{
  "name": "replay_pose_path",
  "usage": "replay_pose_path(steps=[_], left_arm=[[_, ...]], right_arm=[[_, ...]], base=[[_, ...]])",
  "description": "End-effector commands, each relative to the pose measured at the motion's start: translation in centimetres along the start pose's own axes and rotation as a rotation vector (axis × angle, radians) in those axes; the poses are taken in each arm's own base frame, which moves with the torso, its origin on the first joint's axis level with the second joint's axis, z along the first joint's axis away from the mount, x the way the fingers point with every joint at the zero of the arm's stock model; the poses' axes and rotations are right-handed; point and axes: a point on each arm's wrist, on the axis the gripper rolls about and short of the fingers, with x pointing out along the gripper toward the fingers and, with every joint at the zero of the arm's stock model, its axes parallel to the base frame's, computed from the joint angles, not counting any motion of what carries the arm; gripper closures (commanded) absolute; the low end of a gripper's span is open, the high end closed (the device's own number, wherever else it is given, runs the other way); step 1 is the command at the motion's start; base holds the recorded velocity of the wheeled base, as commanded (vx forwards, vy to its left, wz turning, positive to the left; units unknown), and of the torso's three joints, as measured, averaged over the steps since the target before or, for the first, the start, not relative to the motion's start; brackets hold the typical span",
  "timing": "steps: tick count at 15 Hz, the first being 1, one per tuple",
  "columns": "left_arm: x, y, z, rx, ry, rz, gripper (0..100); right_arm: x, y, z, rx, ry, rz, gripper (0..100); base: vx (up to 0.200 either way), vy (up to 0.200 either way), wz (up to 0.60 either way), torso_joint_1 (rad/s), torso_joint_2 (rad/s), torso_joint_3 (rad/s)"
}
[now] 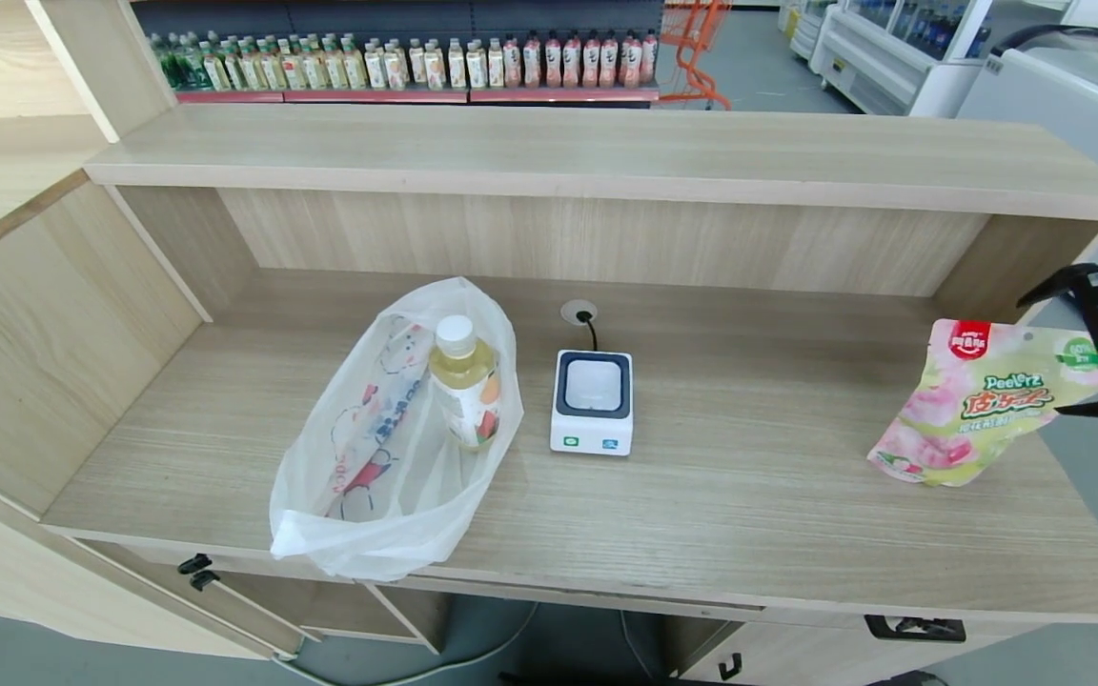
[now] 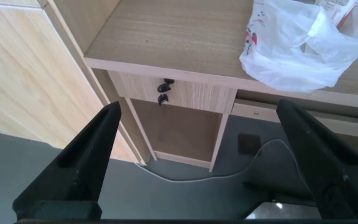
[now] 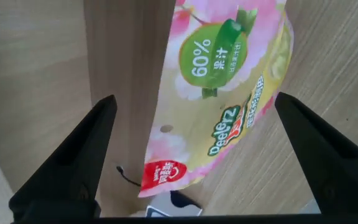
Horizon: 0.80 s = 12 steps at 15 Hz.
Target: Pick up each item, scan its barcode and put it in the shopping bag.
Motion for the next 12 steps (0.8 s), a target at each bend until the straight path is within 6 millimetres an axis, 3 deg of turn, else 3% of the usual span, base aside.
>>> replay_pose_path(steps=[1, 4, 7, 8, 12], left_arm=[[0.0, 0.0, 0.0, 0.000, 0.000, 0.001, 0], [0.0, 0.0, 0.0, 0.000, 0.000, 0.001, 0], [0.0, 0.0, 0.0, 0.000, 0.000, 0.001, 0], [0.0, 0.0, 0.0, 0.000, 0.000, 0.001, 0], [0.0, 0.0, 0.0, 0.000, 0.000, 0.001, 0]], right_arm=[[4.3, -1.4, -0.2, 0.005, 0.008, -0.131, 0], [9.4, -2.9, -1.8, -0.050, -0.032, -0.285, 0], [10.7, -2.4, -3.3, -0.099, -0.060, -0.219, 0], [10.9, -2.3, -3.5, -0.151, -0.069, -0.191, 100], [10.8, -2.4, -4.0, -0.277, -0.053, -0.185, 100]], base=[[0.000, 0.000, 0.00, 0.000, 0.00, 0.000], [0.000, 0.000, 0.00, 0.000, 0.00, 0.000], [0.000, 0.000, 0.00, 0.000, 0.00, 0.000], [0.000, 0.000, 0.00, 0.000, 0.00, 0.000], [0.000, 0.000, 0.00, 0.000, 0.00, 0.000]])
